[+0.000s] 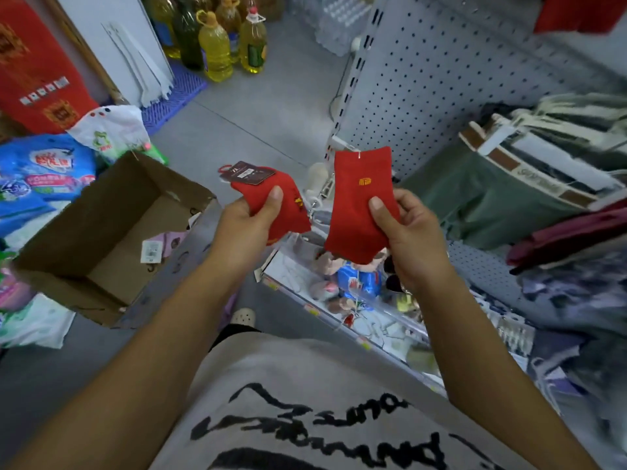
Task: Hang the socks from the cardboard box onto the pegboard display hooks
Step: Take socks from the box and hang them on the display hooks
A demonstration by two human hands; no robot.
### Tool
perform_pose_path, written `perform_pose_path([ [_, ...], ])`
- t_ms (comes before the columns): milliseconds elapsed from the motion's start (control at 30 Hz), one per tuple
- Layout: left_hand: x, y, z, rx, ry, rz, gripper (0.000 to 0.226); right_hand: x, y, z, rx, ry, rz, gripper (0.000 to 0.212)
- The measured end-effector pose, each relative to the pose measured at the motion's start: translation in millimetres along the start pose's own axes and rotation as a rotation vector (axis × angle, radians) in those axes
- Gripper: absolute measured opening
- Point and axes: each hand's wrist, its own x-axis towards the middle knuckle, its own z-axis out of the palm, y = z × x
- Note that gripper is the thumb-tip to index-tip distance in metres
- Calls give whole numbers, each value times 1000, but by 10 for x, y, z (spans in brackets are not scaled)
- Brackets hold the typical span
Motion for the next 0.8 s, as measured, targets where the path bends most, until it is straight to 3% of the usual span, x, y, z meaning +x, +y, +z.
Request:
perform_pose_path([
  [267,-532,29,970,-53,-261,-85,47,-598,-235,-614,-38,78,-128,8],
  [433,-558,-12,1174,-190,-319,-125,43,-661,-512,-1139,322,79,-54,8],
  [600,-788,32,1439,-272,-593,-332,72,-555,-467,-1344,597,200,49,12],
  [800,-854,31,1501,-273,-745,-210,51,-664,-183,-1685,621,360,40,23],
])
